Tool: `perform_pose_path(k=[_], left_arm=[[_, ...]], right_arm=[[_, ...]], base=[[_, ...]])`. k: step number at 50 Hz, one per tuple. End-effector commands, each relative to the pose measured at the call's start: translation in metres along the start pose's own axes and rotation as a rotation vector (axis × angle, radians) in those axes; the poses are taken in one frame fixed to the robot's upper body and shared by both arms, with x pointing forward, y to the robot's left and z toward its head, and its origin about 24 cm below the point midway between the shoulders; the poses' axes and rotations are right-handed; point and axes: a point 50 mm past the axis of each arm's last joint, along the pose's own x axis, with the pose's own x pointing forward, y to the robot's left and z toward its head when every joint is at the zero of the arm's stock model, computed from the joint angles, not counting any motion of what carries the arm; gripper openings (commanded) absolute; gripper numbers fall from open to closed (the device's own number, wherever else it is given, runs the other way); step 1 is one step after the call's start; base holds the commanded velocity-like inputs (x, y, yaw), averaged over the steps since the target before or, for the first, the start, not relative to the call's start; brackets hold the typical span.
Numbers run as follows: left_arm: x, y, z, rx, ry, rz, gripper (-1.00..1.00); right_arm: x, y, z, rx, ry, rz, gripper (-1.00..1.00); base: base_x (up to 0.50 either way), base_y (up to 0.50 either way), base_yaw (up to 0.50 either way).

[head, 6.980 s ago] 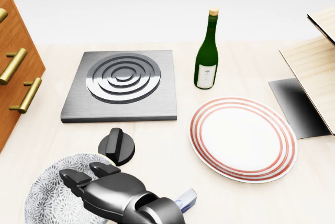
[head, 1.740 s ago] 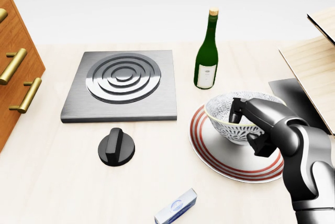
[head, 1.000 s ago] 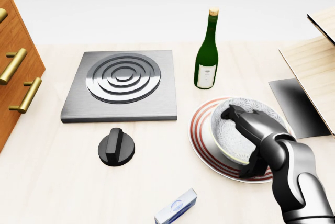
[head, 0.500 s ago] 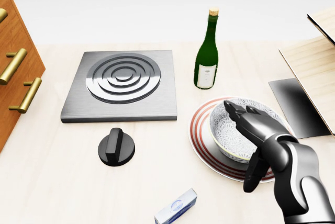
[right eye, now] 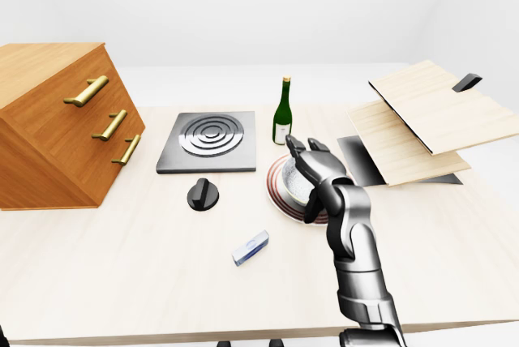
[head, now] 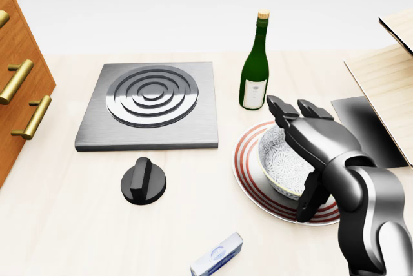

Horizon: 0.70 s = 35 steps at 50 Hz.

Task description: Pick up the akita bowl and put it on the plate.

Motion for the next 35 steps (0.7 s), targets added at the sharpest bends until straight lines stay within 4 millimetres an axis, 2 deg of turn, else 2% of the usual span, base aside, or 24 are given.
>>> perform_pose_path(k=[1,9,14,18,20,23,24,26,27,28,30,32,33,34,35], left_arm=[[0.0,0.0,0.0,0.001,0.001,0.0,1.0],[0.0,-0.001,0.0,0.0,0.001,-0.003,1.0],[0.0,-0.001,0.0,0.0,0.001,-0.003,1.0],[0.0,-0.001,0.0,0.001,0.0,-0.003,1.0],[0.0,-0.001,0.0,0.0,0.0,-0.003,1.0],[0.001,0.0,0.0,0.001,0.0,-0.002,1.0],[0.0,0.0,0.0,0.002,-0.001,-0.002,1.0],[0.0,0.0,0.0,0.002,-0.001,-0.001,1.0],[0.001,0.0,0.0,0.002,-0.001,-0.001,1.0],[0.001,0.0,0.0,0.002,-0.001,-0.001,1.0],[0.001,0.0,0.0,0.0,-0.001,-0.003,1.0],[0.001,-0.001,0.001,0.0,-0.001,-0.006,1.0],[0.001,-0.001,0.001,0.001,-0.001,-0.005,1.0],[0.001,-0.001,0.001,0.001,0.0,-0.004,1.0],[0.0,-0.001,0.0,0.001,0.0,-0.004,1.0]], right_arm=[[-0.005,-0.006,0.005,-0.002,-0.016,-0.038,1.0],[-0.004,-0.006,0.005,0.003,-0.02,-0.036,1.0],[-0.005,-0.009,0.016,0.104,-0.114,-0.052,1.0],[-0.014,-0.025,0.041,0.28,-0.324,-0.123,1.0],[-0.025,-0.041,0.056,0.376,-0.476,-0.184,1.0],[-0.036,-0.062,0.066,0.444,-0.633,-0.241,1.0],[-0.056,-0.087,0.074,0.564,-0.822,-0.353,1.0],[-0.093,-0.117,0.077,0.686,-1.125,-0.496,1.0],[-0.111,-0.132,0.07,0.778,-1.292,-0.591,1.0],[-0.122,-0.147,0.056,0.92,-1.388,-0.734,1.0],[-0.125,-0.155,0.039,1.132,-1.472,-0.788,1.0],[-0.123,-0.159,0.016,1.468,-1.551,-0.816,1.0],[-0.117,-0.159,0.002,1.722,-1.566,-0.806,1.0],[-0.104,-0.156,-0.016,2.098,-1.561,-0.743,1.0],[-0.096,-0.155,-0.014,2.216,-1.496,-0.609,1.0]], base=[[0.0,0.0,0.0],[0.0,0.0,0.0],[0.0,0.0,0.0],[0.0,0.0,0.0],[0.0,0.0,0.0],[0.0,0.0,0.0],[0.0,0.0,0.0],[0.0,0.0,0.0],[0.0,0.0,0.0],[0.0,0.0,0.0],[0.0,0.0,0.0],[0.0,0.0,0.0],[0.0,0.0,0.0],[0.0,0.0,0.0],[0.0,0.0,0.0]])
